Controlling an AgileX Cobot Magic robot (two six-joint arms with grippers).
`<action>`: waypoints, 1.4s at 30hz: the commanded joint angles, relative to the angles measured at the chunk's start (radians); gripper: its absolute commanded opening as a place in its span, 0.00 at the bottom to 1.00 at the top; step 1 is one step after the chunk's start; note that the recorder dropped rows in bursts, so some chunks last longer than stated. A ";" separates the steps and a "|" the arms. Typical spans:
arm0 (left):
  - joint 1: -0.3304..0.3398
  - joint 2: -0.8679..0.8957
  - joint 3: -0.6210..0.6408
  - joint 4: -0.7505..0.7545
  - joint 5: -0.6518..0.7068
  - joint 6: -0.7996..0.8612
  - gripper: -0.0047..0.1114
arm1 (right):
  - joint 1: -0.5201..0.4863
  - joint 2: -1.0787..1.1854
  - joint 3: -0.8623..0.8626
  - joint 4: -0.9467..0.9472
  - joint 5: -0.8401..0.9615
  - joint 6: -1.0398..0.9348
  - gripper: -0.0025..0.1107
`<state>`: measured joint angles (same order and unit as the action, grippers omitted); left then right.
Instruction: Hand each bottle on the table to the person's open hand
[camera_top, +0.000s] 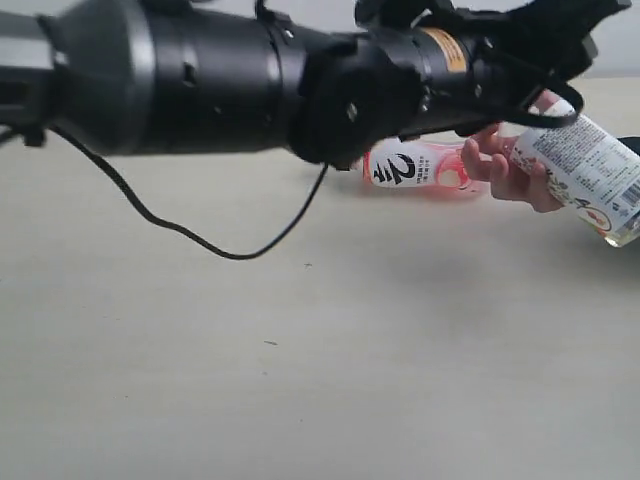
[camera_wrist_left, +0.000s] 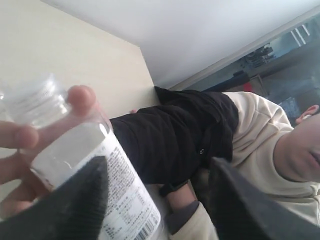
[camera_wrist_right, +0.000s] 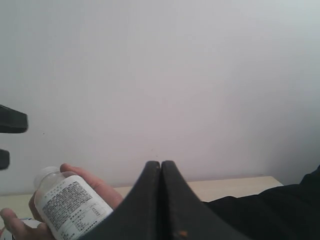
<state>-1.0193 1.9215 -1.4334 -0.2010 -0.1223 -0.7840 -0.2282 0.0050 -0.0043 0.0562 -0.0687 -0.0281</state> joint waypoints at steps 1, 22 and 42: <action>0.035 -0.117 -0.001 0.053 0.212 0.050 0.22 | -0.005 -0.005 0.004 0.001 -0.002 -0.003 0.02; -0.004 -1.248 0.986 0.092 0.039 0.385 0.04 | -0.005 -0.005 0.004 -0.004 -0.002 -0.003 0.02; -0.002 -1.526 1.317 0.094 0.089 0.630 0.04 | -0.005 -0.005 0.004 -0.004 -0.002 -0.003 0.02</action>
<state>-1.0183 0.3991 -0.1722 -0.1104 -0.0057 -0.1990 -0.2282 0.0050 -0.0043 0.0562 -0.0687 -0.0281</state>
